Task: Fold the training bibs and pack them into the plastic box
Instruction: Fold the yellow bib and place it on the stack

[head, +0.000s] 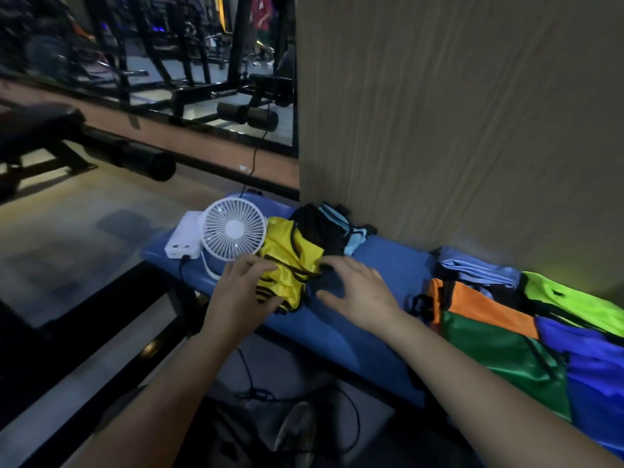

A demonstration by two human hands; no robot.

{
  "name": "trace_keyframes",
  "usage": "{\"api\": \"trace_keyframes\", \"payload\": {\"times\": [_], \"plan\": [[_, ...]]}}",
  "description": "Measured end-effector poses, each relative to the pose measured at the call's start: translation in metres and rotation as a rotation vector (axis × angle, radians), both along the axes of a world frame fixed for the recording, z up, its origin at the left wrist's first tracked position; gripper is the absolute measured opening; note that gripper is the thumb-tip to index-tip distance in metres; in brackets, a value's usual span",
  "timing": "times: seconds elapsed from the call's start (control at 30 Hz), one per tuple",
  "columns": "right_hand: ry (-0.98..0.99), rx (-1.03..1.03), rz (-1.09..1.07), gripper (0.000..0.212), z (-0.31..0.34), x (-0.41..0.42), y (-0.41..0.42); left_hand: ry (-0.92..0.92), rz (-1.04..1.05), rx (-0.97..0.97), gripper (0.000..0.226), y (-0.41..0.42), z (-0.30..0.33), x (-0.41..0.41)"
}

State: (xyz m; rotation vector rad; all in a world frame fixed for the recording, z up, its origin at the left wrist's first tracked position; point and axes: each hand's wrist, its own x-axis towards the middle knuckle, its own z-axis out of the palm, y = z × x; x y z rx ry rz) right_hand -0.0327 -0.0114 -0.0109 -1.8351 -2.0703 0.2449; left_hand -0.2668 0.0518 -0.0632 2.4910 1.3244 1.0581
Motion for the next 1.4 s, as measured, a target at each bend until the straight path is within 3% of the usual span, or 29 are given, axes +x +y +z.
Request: {"api": "trace_keyframes", "payload": {"times": [0.13, 0.23, 0.4, 0.57, 0.9, 1.07, 1.2, 1.4], "plan": [[0.049, -0.020, -0.077, 0.074, -0.011, -0.014, 0.027, -0.028, -0.045, -0.173, 0.071, 0.006, -0.014, -0.004], [0.078, -0.033, -0.117, 0.077, -0.021, -0.024, 0.044, -0.059, -0.024, -0.258, 0.065, 0.006, -0.016, 0.000], [0.058, 0.002, -0.171, 0.052, -0.033, -0.035, 0.054, -0.016, -0.023, -0.280, 0.078, 0.011, -0.016, 0.005], [0.223, 0.076, -0.169, 0.027, -0.024, -0.029, 0.043, -0.029, -0.035, -0.341, 0.091, 0.010, -0.010, 0.013], [0.426, 0.163, -0.143, 0.015, 0.034, 0.015, -0.017, -0.287, -0.324, -0.312, 0.060, -0.016, 0.011, 0.041], [0.473, 0.174, -0.182, 0.016, 0.060, 0.038, -0.047, -0.375, -0.348, -0.261, 0.067, -0.038, 0.023, 0.056], [0.545, 0.156, -0.254, 0.019, 0.063, 0.057, -0.060, -0.297, -0.316, -0.268, 0.089, -0.039, 0.017, 0.069], [0.625, 0.115, -0.309, 0.020, 0.053, 0.074, -0.069, -0.152, -0.308, -0.439, 0.075, -0.035, 0.006, 0.086]]}}
